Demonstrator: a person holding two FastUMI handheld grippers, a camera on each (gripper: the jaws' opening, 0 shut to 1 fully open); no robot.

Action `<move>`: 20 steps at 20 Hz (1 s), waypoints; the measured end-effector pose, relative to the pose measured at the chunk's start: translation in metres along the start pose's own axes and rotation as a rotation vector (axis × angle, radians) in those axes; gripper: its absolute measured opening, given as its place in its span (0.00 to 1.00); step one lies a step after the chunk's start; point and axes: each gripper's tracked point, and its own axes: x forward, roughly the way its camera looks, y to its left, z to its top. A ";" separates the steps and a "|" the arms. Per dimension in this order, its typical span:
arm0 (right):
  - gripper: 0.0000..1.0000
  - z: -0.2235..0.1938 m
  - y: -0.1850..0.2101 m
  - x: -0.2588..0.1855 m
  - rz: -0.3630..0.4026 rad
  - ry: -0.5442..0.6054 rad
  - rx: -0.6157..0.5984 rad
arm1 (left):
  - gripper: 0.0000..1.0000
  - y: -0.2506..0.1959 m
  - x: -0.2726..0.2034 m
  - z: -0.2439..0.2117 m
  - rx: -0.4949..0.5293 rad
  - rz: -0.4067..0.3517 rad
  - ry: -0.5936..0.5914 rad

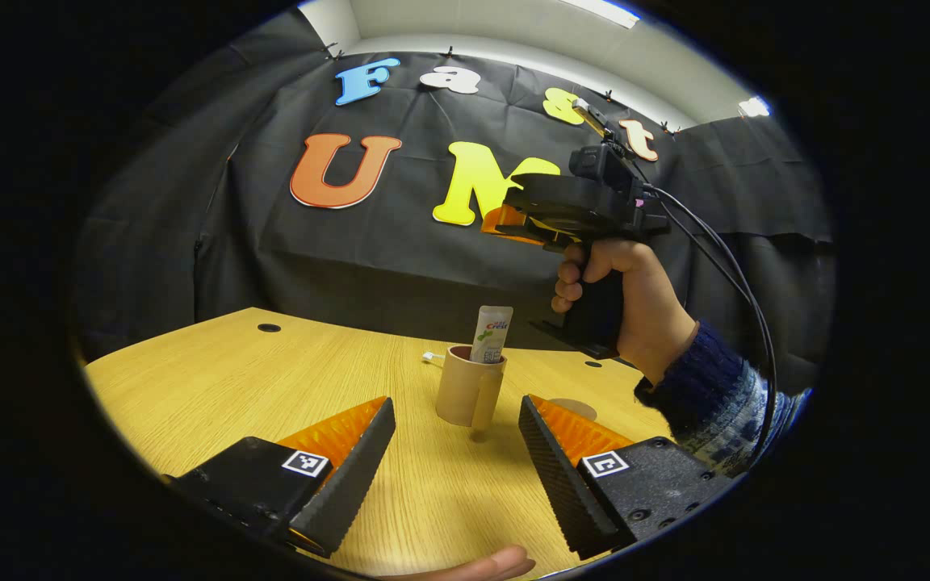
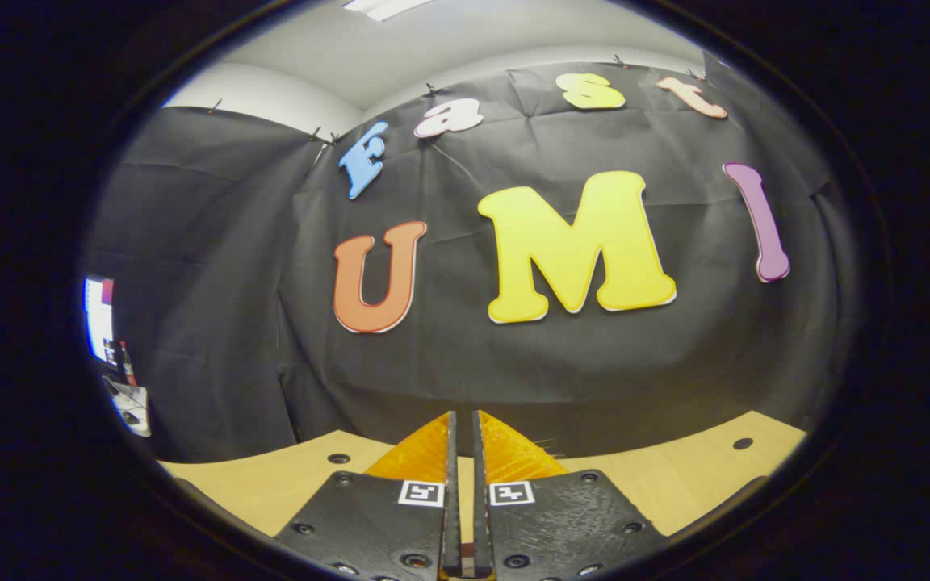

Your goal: Put the toothbrush and toothpaste on the desktop into the cup, then pick up the cup and place it on the coaster on the desktop.

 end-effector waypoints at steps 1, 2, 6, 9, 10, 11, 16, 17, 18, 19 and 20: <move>0.06 -0.002 -0.005 0.001 -0.010 0.004 -0.004 | 0.98 0.000 0.000 -0.001 -0.001 0.000 0.003; 0.06 -0.002 -0.009 0.002 -0.020 0.006 -0.010 | 0.98 0.000 0.000 -0.001 0.002 0.001 0.005; 0.19 0.006 -0.022 0.002 -0.038 0.002 -0.070 | 0.98 -0.003 -0.001 0.005 0.023 -0.005 -0.006; 0.31 0.013 -0.043 0.010 -0.073 0.017 -0.085 | 0.98 -0.009 0.003 0.013 0.032 -0.018 -0.014; 0.43 0.016 -0.051 0.013 -0.088 0.033 -0.093 | 0.98 -0.011 0.006 0.014 0.031 -0.022 -0.015; 0.47 0.020 -0.060 0.018 -0.102 0.047 -0.113 | 0.98 -0.012 0.009 0.015 0.029 -0.026 -0.010; 0.73 0.023 -0.106 0.048 -0.186 0.158 -0.224 | 0.98 -0.014 0.023 0.015 0.016 -0.034 0.020; 0.81 0.020 -0.114 0.058 -0.198 0.187 -0.222 | 0.98 -0.014 0.027 0.016 0.021 -0.035 0.026; 0.79 0.014 -0.122 0.067 -0.210 0.224 -0.220 | 0.98 -0.014 0.031 0.019 0.025 -0.037 0.025; 0.80 0.005 -0.129 0.077 -0.211 0.277 -0.223 | 0.99 -0.015 0.034 0.022 0.029 -0.038 0.024; 0.87 -0.006 -0.139 0.089 -0.219 0.338 -0.227 | 0.98 -0.014 0.039 0.025 0.028 -0.042 0.019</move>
